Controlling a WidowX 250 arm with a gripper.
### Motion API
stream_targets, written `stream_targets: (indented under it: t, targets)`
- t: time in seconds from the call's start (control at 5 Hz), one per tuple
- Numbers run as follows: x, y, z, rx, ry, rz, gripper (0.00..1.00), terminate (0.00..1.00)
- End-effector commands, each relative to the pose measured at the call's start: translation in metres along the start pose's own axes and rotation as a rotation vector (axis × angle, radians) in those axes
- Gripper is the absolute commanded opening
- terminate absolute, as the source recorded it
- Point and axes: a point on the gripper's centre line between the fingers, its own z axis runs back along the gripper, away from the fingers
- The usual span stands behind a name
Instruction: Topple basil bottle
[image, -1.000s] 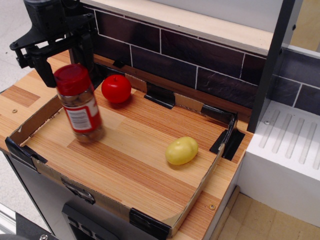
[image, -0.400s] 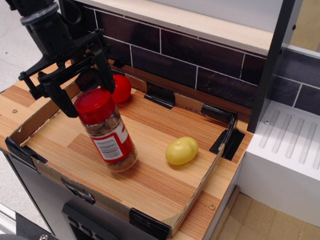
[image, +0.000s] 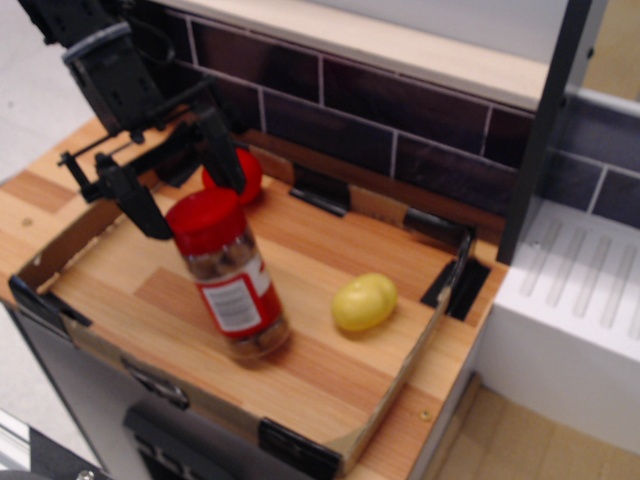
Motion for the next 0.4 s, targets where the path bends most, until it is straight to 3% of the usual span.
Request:
stream_targets:
  t: [0.0, 0.2]
  targets:
    - [0.0400, -0.0020, 0.0188, -0.019, -0.224, 0.049, 0.00, 0.00]
    - [0.0447, -0.0008, 0.0119, 0.025, -0.327, 0.001, 0.00, 0.00]
